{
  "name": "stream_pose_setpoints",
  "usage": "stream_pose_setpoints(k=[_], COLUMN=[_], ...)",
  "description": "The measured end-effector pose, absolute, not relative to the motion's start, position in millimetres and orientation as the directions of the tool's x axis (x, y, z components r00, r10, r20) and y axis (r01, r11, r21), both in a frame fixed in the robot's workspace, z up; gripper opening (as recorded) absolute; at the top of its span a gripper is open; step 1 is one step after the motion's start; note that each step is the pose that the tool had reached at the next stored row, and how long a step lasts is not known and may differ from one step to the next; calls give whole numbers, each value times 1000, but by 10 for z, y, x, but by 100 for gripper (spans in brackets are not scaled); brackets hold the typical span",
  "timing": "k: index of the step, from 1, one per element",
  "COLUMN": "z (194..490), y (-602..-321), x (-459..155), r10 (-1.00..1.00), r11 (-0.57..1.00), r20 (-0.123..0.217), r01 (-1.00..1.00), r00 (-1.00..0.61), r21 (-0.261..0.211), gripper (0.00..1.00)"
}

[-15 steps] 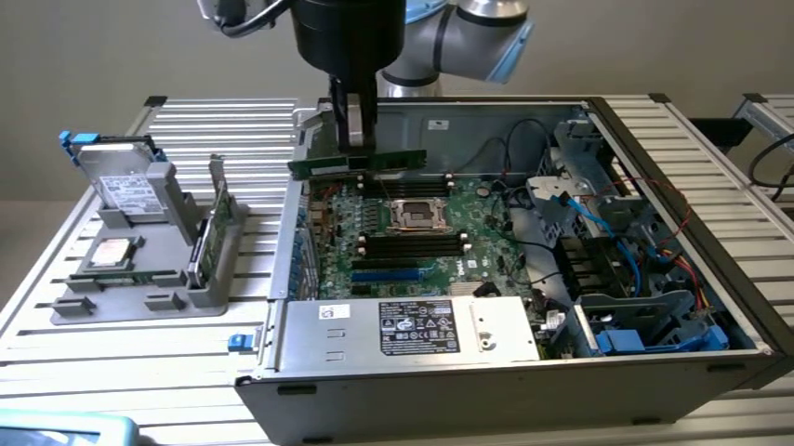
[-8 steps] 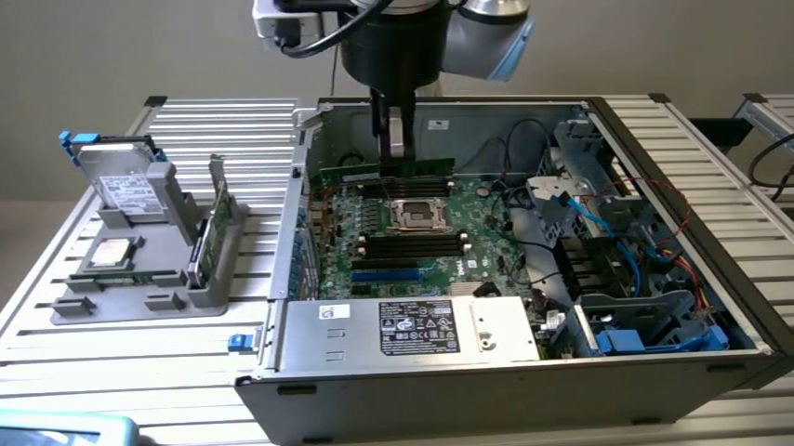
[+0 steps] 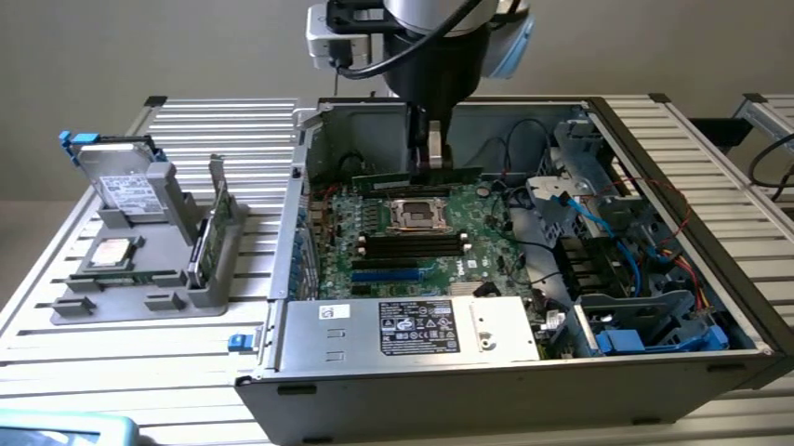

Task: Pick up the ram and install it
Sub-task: 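Pick up the ram and move it above insertion slot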

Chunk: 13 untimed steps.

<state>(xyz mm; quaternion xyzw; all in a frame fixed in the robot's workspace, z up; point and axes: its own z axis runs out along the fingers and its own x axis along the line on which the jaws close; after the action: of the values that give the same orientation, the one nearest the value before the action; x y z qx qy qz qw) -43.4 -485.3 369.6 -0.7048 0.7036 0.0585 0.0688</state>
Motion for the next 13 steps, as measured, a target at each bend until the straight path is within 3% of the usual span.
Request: stream_pose_setpoints(k=[4, 7, 13], z=[3686, 3683, 3668], y=[-4851, -4849, -4849], x=[-428, -427, -427], r10=[-984, -989, -989], r11=[1, 2, 34], r20=[-177, -148, -139], r01=[-1000, -1000, -997], r00=[1, -1, -43], r21=[-15, -5, 69], gripper=[13, 13, 13])
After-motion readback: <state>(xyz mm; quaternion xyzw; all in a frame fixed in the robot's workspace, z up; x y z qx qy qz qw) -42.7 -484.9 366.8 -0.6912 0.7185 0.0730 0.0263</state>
